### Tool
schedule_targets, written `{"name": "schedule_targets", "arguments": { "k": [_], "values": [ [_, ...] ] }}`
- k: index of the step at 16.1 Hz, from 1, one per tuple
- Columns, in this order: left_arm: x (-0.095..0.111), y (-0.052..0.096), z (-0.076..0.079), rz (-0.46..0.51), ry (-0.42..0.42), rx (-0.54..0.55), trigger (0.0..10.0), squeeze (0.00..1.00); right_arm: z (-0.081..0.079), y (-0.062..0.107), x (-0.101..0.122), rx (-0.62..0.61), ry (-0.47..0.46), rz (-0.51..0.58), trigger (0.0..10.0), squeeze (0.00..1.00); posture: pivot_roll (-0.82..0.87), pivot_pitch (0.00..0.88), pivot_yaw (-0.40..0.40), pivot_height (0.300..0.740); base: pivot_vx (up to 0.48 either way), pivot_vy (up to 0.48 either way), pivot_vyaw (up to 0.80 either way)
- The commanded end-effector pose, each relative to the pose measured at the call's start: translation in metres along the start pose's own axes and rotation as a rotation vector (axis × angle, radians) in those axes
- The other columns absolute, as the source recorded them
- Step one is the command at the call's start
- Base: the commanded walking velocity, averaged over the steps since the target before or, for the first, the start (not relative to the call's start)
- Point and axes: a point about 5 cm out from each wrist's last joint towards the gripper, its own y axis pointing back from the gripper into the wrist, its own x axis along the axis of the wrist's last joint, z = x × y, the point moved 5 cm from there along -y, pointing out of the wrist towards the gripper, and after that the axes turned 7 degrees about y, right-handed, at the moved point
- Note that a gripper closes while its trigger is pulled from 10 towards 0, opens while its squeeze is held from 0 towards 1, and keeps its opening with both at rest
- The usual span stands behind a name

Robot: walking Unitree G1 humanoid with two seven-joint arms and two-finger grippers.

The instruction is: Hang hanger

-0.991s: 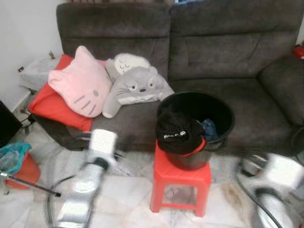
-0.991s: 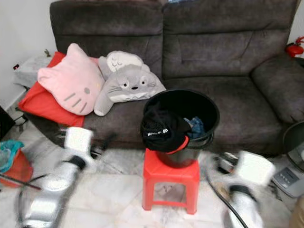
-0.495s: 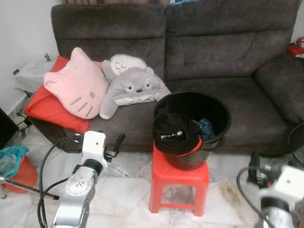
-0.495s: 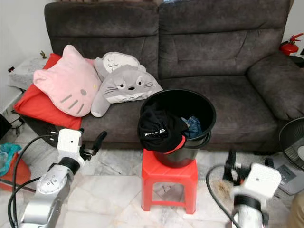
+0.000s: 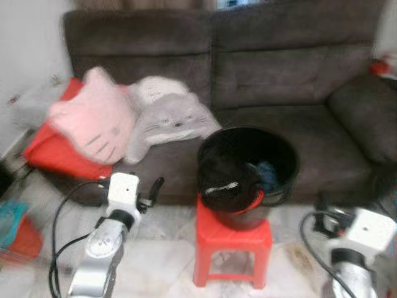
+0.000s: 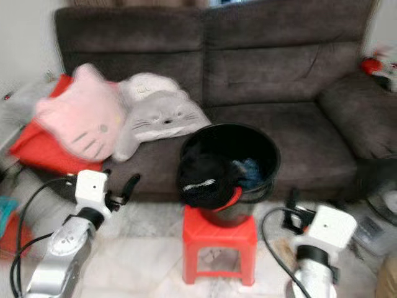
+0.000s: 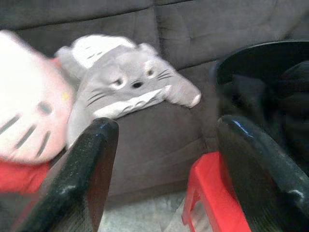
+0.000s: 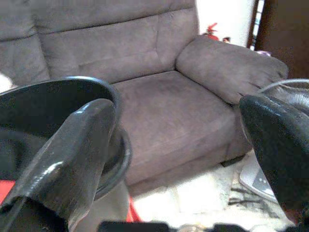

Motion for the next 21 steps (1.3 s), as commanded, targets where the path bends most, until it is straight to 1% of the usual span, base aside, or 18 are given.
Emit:
{"name": "schedule_targets", "arguments": {
  "k": [1, 2, 5, 6, 7, 9, 10, 11, 12, 13, 14, 15, 16, 17, 18, 19, 21],
  "values": [
    [0.004, -0.003, 0.005, 0.017, -0.004, -0.019, 10.0, 0.00, 0.002, 0.001, -0.007, -0.007, 0.018, -0.031, 10.0, 0.00, -0.06, 0.000, 0.084, 0.740, 0.289, 0.000, -0.72],
    [0.004, -0.003, 0.007, 0.017, -0.004, -0.024, 10.0, 0.00, 0.000, -0.001, -0.004, 0.003, 0.016, -0.011, 10.0, 0.00, -0.06, 0.000, 0.083, 0.740, 0.285, 0.000, 0.00],
    [0.004, -0.004, 0.008, 0.014, -0.005, -0.030, 10.0, 0.00, -0.004, -0.002, -0.003, 0.012, 0.016, -0.008, 10.0, 0.00, -0.05, 0.000, 0.080, 0.740, 0.000, 0.000, 0.00],
    [0.004, -0.004, 0.008, 0.007, 0.012, -0.033, 10.0, 0.00, -0.006, -0.003, -0.003, 0.015, 0.014, -0.008, 10.0, 0.00, -0.05, 0.000, 0.080, 0.740, 0.000, 0.000, 0.00],
    [0.009, -0.005, 0.006, 0.013, 0.047, -0.023, 10.0, 0.00, -0.007, -0.003, -0.003, 0.019, 0.013, -0.008, 10.0, 0.00, -0.05, 0.000, 0.078, 0.740, 0.000, 0.000, 0.00],
    [0.012, -0.006, 0.005, 0.019, 0.061, -0.019, 10.0, 0.00, -0.008, -0.003, -0.003, 0.022, 0.012, -0.009, 10.0, 0.00, -0.05, 0.000, 0.078, 0.740, 0.000, 0.000, 0.00],
    [0.014, -0.006, -0.001, 0.019, 0.095, -0.002, 10.0, 0.00, -0.010, -0.003, -0.004, 0.026, 0.012, -0.012, 10.0, 0.00, -0.05, 0.000, 0.076, 0.740, 0.000, 0.000, 0.00],
    [0.015, -0.007, 0.000, 0.013, 0.128, -0.011, 10.0, 0.00, -0.011, -0.003, -0.004, 0.028, 0.013, -0.013, 10.0, 0.00, -0.05, 0.000, 0.077, 0.740, 0.000, 0.000, 0.00],
    [0.017, -0.007, 0.004, 0.000, 0.176, -0.043, 10.0, 0.00, -0.011, -0.003, -0.004, 0.030, 0.013, -0.014, 10.0, 0.00, -0.04, 0.000, 0.075, 0.740, 0.000, 0.000, 0.00],
    [0.019, -0.007, 0.007, -0.006, 0.192, -0.064, 10.0, 0.00, -0.011, -0.003, -0.005, 0.030, 0.013, -0.014, 10.0, 0.00, -0.04, 0.000, 0.075, 0.740, 0.000, 0.000, 0.00],
    [0.019, -0.005, 0.024, -0.085, 0.335, -0.165, 10.0, 0.00, -0.011, -0.003, -0.006, 0.031, 0.014, -0.018, 10.0, 0.00, -0.04, 0.000, 0.075, 0.740, 0.000, 0.000, 0.00],
    [0.019, -0.002, 0.039, -0.150, 0.378, -0.252, 10.0, 0.00, -0.012, -0.003, -0.006, 0.034, 0.013, -0.021, 10.0, 0.00, -0.04, 0.000, 0.076, 0.740, 0.000, 0.000, 0.00],
    [0.022, -0.001, 0.046, -0.160, 0.397, -0.284, 10.0, 0.00, -0.013, -0.003, -0.007, 0.037, 0.012, -0.023, 10.0, 0.00, -0.04, 0.000, 0.076, 0.740, 0.000, 0.000, 0.00],
    [0.024, -0.001, 0.048, -0.174, 0.420, -0.291, 10.0, 0.00, -0.014, -0.003, -0.007, 0.039, 0.012, -0.024, 10.0, 0.00, -0.04, 0.000, 0.077, 0.740, 0.000, 0.000, 0.00],
    [0.025, -0.001, 0.051, -0.186, 0.425, -0.301, 10.0, 0.00, -0.015, -0.004, -0.007, 0.041, 0.010, -0.025, 10.0, 0.00, -0.04, 0.000, 0.077, 0.740, 0.000, 0.000, 0.00],
    [0.021, 0.000, 0.053, -0.226, 0.408, -0.296, 10.0, 0.00, -0.016, -0.004, -0.007, 0.043, 0.010, -0.026, 10.0, 0.00, -0.03, 0.000, 0.077, 0.740, 0.000, 0.000, 0.00],
    [0.012, 0.000, 0.061, -0.351, 0.450, -0.251, 10.0, 0.00, -0.017, -0.005, -0.008, 0.049, 0.009, -0.029, 10.0, 0.00, -0.03, 0.000, 0.079, 0.740, 0.000, 0.000, 0.00]
  ]
}}
